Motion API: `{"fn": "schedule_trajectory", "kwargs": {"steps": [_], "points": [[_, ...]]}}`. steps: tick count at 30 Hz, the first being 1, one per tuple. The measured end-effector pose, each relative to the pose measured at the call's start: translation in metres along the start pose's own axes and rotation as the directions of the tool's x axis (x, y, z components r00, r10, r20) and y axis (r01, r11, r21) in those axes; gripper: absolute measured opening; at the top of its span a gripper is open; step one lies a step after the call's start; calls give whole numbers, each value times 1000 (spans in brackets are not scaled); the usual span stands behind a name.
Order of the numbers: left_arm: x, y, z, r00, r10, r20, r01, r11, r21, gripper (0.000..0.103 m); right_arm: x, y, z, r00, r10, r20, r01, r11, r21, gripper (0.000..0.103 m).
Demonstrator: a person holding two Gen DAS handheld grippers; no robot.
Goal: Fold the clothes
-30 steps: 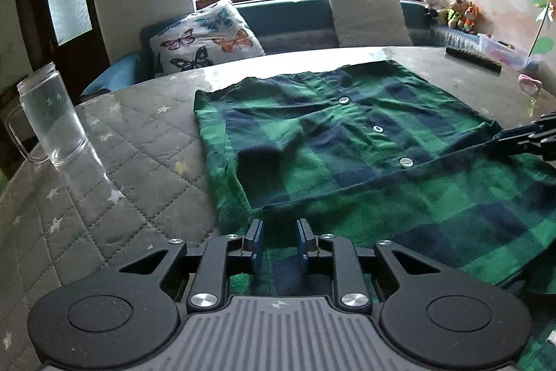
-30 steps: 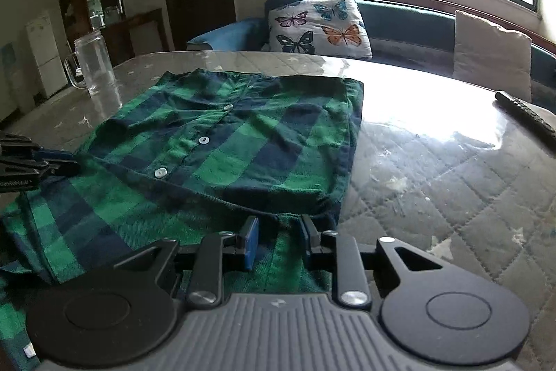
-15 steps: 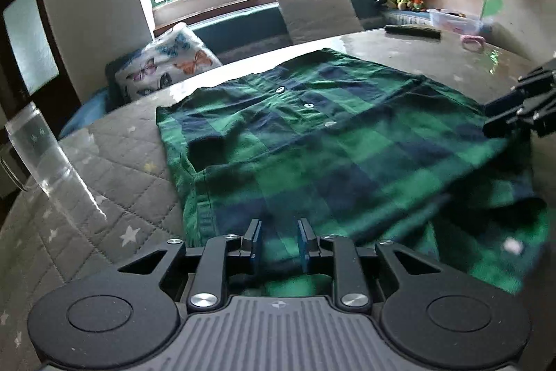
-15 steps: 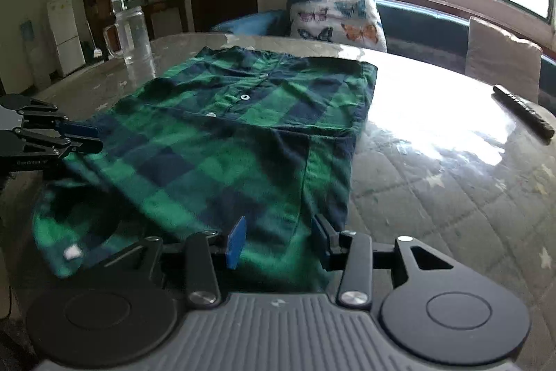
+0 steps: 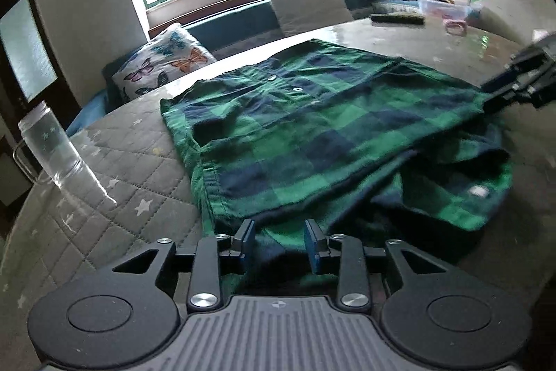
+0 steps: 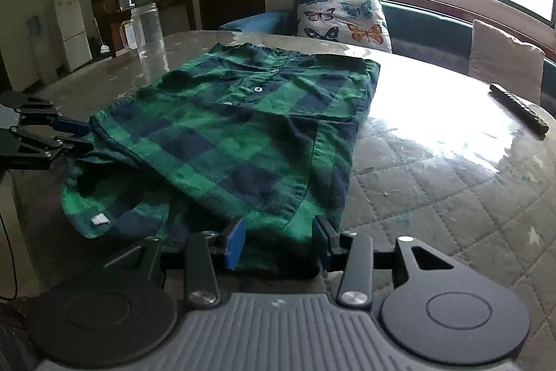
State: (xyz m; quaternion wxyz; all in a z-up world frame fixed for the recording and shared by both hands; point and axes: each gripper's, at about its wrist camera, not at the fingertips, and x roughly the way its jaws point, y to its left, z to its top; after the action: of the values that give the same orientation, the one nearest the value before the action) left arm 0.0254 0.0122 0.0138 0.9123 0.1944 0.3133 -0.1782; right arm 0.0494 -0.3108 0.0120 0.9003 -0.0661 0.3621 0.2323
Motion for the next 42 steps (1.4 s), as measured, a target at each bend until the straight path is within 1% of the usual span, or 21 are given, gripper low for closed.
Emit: {"fn": "schedule_trajectory", "kwargs": {"steps": [1, 2, 5, 7, 11, 15, 16, 17, 19, 20, 22, 23, 25, 28, 31, 33, 35, 38, 39, 40, 42], "points": [[-4, -3, -1, 1000, -17, 1, 17, 1000, 17, 47, 0, 0, -2, 1000, 3, -7, -3, 1000, -2, 43], [-8, -6, -2, 999, -36, 1, 36, 999, 36, 49, 0, 0, -3, 1000, 4, -9, -4, 1000, -5, 43], [-19, -20, -7, 997, -80, 12, 78, 989, 128, 52, -4, 2, -3, 1000, 13, -14, -14, 1000, -16, 44], [-24, -29, -10, 994, -109, 17, 104, 978, 180, 55, -9, 4, -1, 1000, 26, -10, -26, 999, -25, 49], [-19, -47, -11, 992, -123, 42, 109, 963, 246, 56, -14, 14, 1, 999, 36, -11, -37, 995, -88, 52], [-10, -57, -5, 989, -130, 77, 106, 960, 260, 56, -18, 25, 2, 999, 45, -16, -47, 985, -163, 65], [-10, -57, -4, 987, -133, 85, 107, 960, 260, 56, -20, 29, 2, 999, 48, -15, -50, 981, -189, 66], [-10, -57, -3, 986, -137, 94, 108, 959, 261, 55, -21, 32, 1, 999, 52, -16, -54, 976, -210, 69], [-10, -54, 2, 983, -147, 110, 117, 963, 244, 32, -24, 36, 1, 998, 60, -18, -63, 967, -245, 73], [-10, -51, 5, 982, -151, 117, 122, 967, 224, 29, -25, 38, 1, 998, 65, -19, -68, 962, -263, 74], [-9, -45, 13, 979, -158, 132, 132, 974, 183, 16, -24, 43, 2, 997, 72, -19, -74, 952, -296, 81], [-9, -41, 17, 977, -160, 141, 137, 978, 159, 15, -24, 45, 3, 997, 75, -18, -77, 947, -311, 83], [-8, -31, 29, 975, -161, 154, 145, 984, 107, 13, -19, 51, 4, 997, 78, -14, -78, 934, -349, 83], [-3, -18, 45, 972, -163, 170, 155, 986, 55, 12, -10, 54, 10, 996, 86, -1, -81, 926, -369, 83], [4, -7, 57, 970, -171, 171, 171, 985, 11, 12, 3, 53, 18, 996, 88, 9, -79, 930, -359, 72], [10, -1, 61, 972, -174, 159, 177, 984, -5, 13, 13, 48, 26, 995, 100, -14, -99, 941, -324, 57], [11, 0, 60, 973, -177, 152, 178, 984, 2, 17, 20, 43, 32, 994, 102, -38, -108, 954, -279, 33], [6, 0, 52, 978, -154, 139, 153, 988, 16, 31, 23, 29, 44, 990, 135, -48, -141, 973, -184, 23], [3, 0, 47, 980, -148, 135, 146, 989, 21, 37, 22, 25, 49, 989, 145, -41, -150, 976, -158, 22], [0, 0, 42, 981, -139, 133, 136, 990, 28, 47, 21, 22, 53, 988, 153, -33, -156, 978, -136, 21], [-6, -1, 31, 985, -120, 126, 115, 992, 44, 54, 18, 19, 60, 986, 163, -17, -164, 980, -109, 18]]}}
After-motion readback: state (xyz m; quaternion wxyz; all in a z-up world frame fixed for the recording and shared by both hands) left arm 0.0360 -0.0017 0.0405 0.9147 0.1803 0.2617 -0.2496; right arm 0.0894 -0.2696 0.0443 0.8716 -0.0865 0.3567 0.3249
